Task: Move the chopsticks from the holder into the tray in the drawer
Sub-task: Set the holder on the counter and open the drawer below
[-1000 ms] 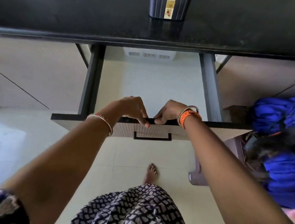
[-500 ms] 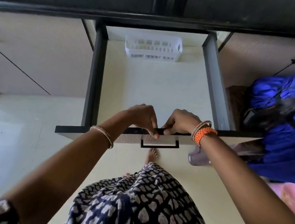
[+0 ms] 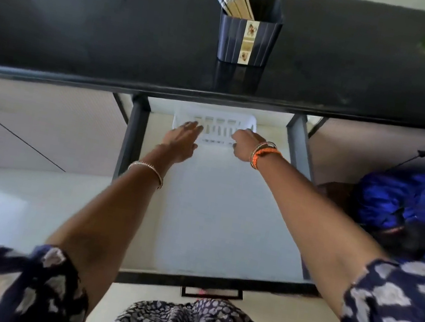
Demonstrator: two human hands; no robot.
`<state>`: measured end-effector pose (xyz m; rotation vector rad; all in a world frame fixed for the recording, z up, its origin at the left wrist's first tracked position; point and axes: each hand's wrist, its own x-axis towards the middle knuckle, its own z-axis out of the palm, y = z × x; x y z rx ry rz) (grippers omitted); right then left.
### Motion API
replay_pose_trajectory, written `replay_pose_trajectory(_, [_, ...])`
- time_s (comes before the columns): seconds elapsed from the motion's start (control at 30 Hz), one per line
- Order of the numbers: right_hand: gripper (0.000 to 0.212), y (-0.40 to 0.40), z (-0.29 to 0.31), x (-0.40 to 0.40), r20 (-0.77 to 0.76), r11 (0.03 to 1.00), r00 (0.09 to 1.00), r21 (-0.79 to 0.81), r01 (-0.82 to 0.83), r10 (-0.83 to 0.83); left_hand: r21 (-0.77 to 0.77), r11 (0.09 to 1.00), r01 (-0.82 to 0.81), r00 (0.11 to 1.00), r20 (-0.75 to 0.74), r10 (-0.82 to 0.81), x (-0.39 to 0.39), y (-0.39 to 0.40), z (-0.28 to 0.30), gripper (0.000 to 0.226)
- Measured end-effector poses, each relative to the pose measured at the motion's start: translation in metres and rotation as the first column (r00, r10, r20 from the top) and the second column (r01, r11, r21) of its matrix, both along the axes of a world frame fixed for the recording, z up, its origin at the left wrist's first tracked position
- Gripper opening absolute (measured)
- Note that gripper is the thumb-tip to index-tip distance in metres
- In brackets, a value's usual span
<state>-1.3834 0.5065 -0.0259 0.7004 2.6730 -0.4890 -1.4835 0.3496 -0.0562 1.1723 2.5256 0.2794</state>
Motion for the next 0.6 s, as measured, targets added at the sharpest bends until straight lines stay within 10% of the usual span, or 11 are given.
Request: replay_pose_trajectory(0.6, [0.034, 0.038, -0.093, 0.009, 0.049, 0.980, 0.982, -0.086, -0.179, 0.183, -0.071, 0.993, -0.089, 0.994, -0.064, 0.085, 0.000, -0.001, -0.071, 0.024])
